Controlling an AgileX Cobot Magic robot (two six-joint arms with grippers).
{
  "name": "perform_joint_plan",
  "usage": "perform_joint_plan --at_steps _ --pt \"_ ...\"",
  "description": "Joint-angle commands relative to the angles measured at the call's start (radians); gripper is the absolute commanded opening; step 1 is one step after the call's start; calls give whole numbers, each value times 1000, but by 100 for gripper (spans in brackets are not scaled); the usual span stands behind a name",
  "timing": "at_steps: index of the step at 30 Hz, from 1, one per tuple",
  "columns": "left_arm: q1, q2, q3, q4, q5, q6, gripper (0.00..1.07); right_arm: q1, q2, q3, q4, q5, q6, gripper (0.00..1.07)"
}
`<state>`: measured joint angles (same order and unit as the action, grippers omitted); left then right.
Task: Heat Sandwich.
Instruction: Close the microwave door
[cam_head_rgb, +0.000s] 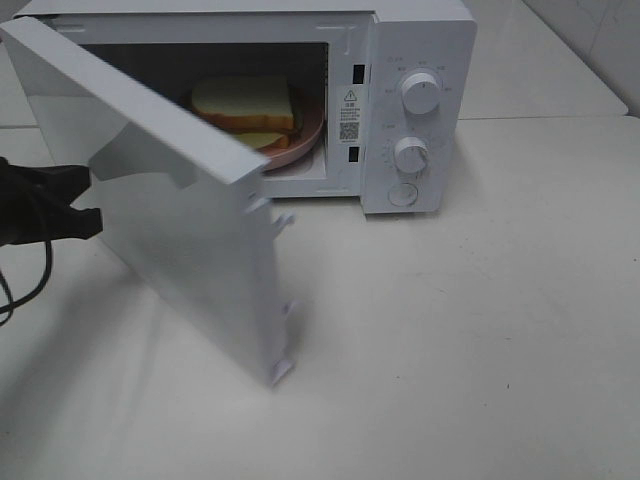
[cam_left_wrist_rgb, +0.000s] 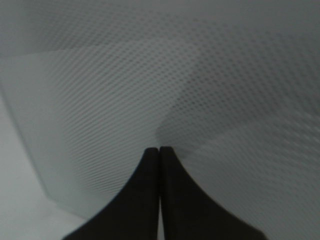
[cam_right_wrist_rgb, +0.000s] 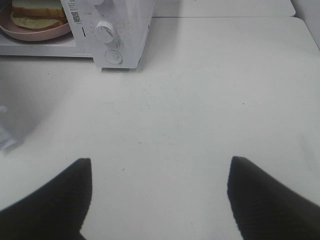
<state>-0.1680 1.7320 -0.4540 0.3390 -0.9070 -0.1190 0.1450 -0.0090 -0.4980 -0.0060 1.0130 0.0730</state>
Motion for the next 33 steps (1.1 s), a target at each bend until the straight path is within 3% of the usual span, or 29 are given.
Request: perform_joint_plan --at_steps 1,8,27,33 --pt "-45 13 -34 4 -27 9 0 -5 -23 2 -1 -17 0 74" --pt "-151 55 -133 -112 -25 10 0 -5 -23 2 -1 -17 0 74" --pt "-314 222 -426 -133 116 10 0 -5 -23 2 -1 -17 0 74" --pt "-357 288 -549 -196 163 10 0 -5 -23 2 -1 -17 0 74"
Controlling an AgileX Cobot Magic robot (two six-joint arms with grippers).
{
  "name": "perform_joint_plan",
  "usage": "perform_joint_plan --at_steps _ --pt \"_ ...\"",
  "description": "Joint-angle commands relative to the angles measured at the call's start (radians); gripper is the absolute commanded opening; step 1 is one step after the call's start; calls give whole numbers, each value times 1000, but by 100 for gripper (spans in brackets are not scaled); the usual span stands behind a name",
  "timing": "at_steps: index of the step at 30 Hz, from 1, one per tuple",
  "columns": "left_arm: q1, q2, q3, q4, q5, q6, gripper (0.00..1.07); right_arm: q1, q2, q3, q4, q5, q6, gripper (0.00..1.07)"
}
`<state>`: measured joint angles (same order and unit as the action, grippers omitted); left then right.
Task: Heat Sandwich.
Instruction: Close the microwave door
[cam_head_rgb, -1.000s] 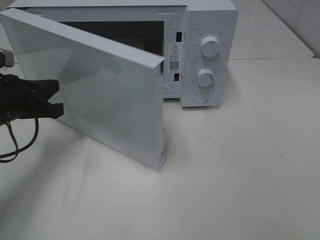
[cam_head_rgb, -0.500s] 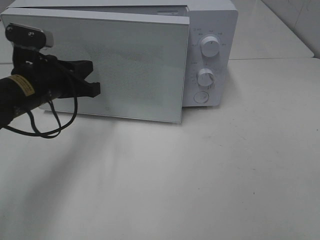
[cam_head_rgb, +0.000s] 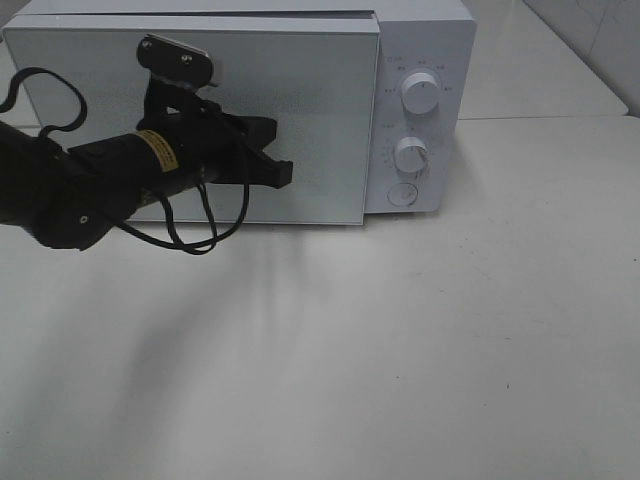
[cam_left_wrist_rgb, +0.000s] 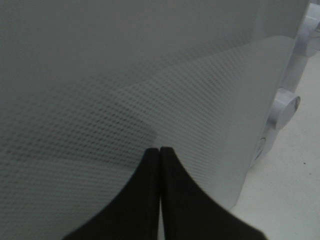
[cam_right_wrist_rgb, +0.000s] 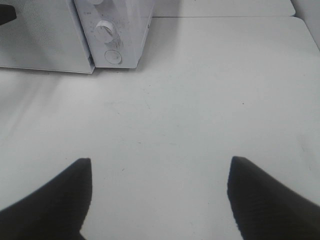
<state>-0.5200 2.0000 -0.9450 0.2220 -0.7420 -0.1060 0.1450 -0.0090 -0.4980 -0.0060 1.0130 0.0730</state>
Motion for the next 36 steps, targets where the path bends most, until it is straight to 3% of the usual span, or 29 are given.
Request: perform_joint_plan --at_steps 1,7,11,21,33,36 --pt "-10 28 -74 -98 -2 -3 0 -5 -23 2 -1 -17 0 74" --pt "-16 93 -202 -189 51 2 0 -5 -23 2 -1 -17 0 74" --pt "-16 112 -259 -193 86 12 0 -5 -23 2 -1 -17 0 74" --pt "-47 48 -237 -128 230 -1 0 -5 -23 2 -1 -17 0 74" --pt "-121 -47 -150 -135 312 0 0 -3 -23 2 -1 -17 0 74" --pt "-144 -91 -150 -135 430 -38 0 -3 -23 2 -1 -17 0 74"
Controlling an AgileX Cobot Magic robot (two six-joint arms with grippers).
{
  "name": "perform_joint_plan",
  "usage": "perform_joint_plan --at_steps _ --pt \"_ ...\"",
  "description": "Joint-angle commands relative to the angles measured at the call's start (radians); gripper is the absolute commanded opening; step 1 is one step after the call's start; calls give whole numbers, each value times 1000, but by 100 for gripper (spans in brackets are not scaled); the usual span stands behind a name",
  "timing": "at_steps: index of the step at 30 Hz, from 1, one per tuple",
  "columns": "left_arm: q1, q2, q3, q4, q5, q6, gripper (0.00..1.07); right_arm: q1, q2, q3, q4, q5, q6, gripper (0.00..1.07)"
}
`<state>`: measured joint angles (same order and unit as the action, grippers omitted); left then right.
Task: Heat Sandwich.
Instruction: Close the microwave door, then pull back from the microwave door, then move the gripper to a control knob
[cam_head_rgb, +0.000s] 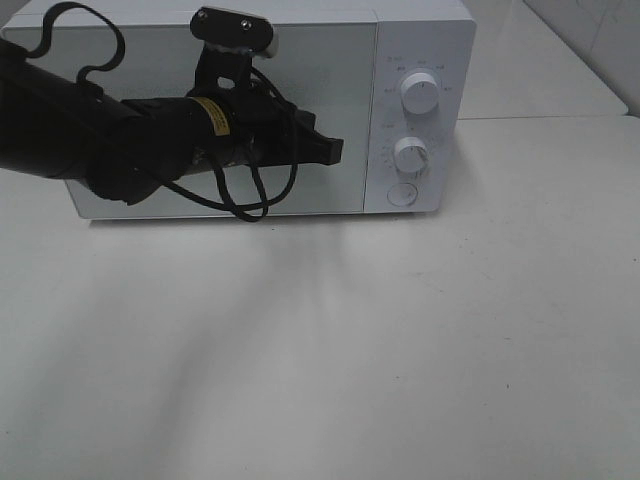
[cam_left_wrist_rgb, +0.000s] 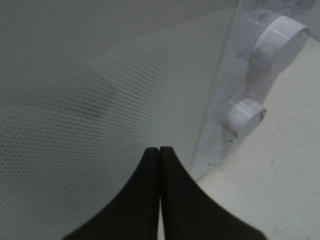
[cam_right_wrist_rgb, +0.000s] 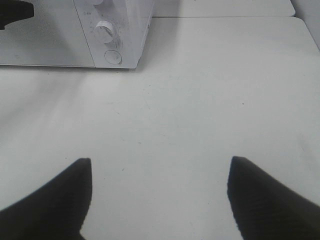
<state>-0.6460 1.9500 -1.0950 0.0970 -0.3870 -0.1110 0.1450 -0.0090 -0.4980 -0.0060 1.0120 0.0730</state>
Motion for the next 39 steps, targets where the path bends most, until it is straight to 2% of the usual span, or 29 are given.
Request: perform_joint_plan --at_steps 1,2,3,4,5,6,7,9,10,13,15,17,19,27,29,33,36,37,38,39 --pt "-18 -41 0 -10 75 -33 0 -3 -23 2 -1 -16 0 74" --pt "-22 -52 0 -10 106 -40 2 -3 -23 2 -1 -16 0 74" --pt "-34 -82 0 -10 186 -55 18 -3 -23 2 -1 -16 0 74" --pt "-39 -98 0 -10 232 -55 28 -3 -23 2 -1 -16 0 74" --pt "-39 -98 0 -10 232 -55 28 -3 -23 2 -1 -16 0 74" --pt "-44 -115 0 -10 278 -55 44 -3 -23 2 -1 -16 0 74" --pt "-55 -142 0 -11 355 -55 74 -3 -23 2 -1 -16 1 74" --pt "-64 -167 0 -12 434 -55 101 -3 -23 2 -1 -16 1 74" --pt "-64 -167 0 -12 434 -55 101 -3 -23 2 -1 -16 1 74" --pt "-64 -227 0 -65 631 -57 99 -3 -23 2 -1 -16 1 74" --pt "-64 -239 0 -79 672 -55 99 -3 -23 2 -1 -16 1 74" --pt "-64 -280 0 -97 800 -54 99 -3 -23 2 -1 -16 1 74" --pt "-64 -291 0 -97 835 -54 99 -3 -23 2 -1 -16 1 74" --pt "-62 -373 0 -97 1211 -54 99 -3 -23 2 -1 -16 1 74" --pt "-58 -377 0 -97 1244 -54 99 -3 -23 2 -1 -16 1 74" --pt "-14 -381 0 -116 1350 -52 99 -3 -23 2 -1 -16 1 74" --pt "75 -382 0 -162 1432 -13 99 -3 -23 2 -1 -16 1 74" --pt "124 -383 0 -200 1471 33 99 -3 -23 2 -1 -16 1 74" --pt "124 -383 0 -200 1471 33 99 -3 -23 2 -1 -16 1 74" --pt "152 -384 0 -221 1492 61 99 -3 -23 2 -1 -16 1 74"
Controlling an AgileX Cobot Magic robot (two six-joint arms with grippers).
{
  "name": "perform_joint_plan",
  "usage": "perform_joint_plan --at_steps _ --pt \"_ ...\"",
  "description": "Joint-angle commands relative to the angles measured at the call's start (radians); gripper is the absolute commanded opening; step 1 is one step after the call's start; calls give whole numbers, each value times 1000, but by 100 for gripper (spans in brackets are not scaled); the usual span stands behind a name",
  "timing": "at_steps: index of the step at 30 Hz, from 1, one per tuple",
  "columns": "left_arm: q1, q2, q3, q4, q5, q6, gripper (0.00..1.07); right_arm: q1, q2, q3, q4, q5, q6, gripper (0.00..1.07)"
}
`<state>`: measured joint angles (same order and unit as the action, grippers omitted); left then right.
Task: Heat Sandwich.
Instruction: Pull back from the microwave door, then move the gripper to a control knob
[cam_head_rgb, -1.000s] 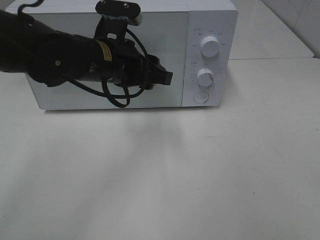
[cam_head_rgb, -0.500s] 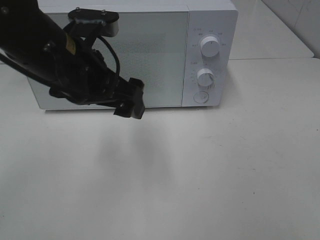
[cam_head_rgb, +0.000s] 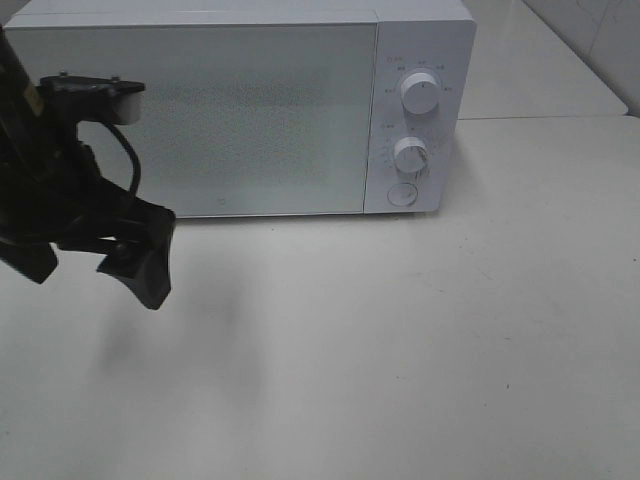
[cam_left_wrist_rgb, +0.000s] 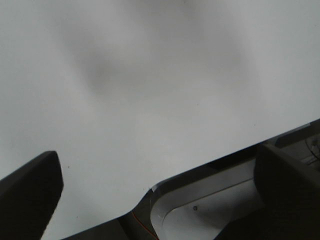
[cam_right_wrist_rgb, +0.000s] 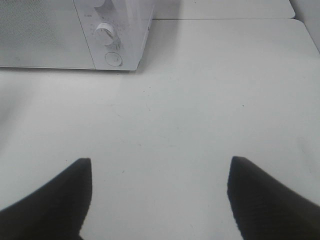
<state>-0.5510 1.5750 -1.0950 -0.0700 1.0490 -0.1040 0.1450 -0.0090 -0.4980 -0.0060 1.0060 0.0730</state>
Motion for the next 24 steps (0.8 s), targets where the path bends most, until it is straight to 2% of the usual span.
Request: perform_joint_plan --at_steps 1,3,4,7,9,12,13,17,21,24 --pt "83 -11 0 -72 79 80 99 -3 -23 2 -1 -10 1 74" --pt "157 -25 0 -100 131 126 99 -3 -23 2 -1 -10 1 74" --pt "157 -25 0 -100 131 126 99 -3 -23 2 -1 -10 1 74" --pt "265 -81 0 -101 195 149 99 -3 -23 2 -1 -10 1 74" --pt "289 -95 0 -101 204 152 99 -3 -23 2 -1 -10 0 74" --pt "404 -177 0 -101 253 151 99 -3 -23 2 -1 -10 0 74" --pt "404 -177 0 -101 253 151 99 -3 -23 2 -1 -10 0 74" --pt "509 -303 0 -101 260 151 99 -3 -23 2 -1 -10 0 74" --pt "567 -410 0 -77 260 152 99 -3 -23 2 -1 -10 0 74" --pt "574 -473 0 -57 260 152 99 -3 -23 2 -1 -10 0 74"
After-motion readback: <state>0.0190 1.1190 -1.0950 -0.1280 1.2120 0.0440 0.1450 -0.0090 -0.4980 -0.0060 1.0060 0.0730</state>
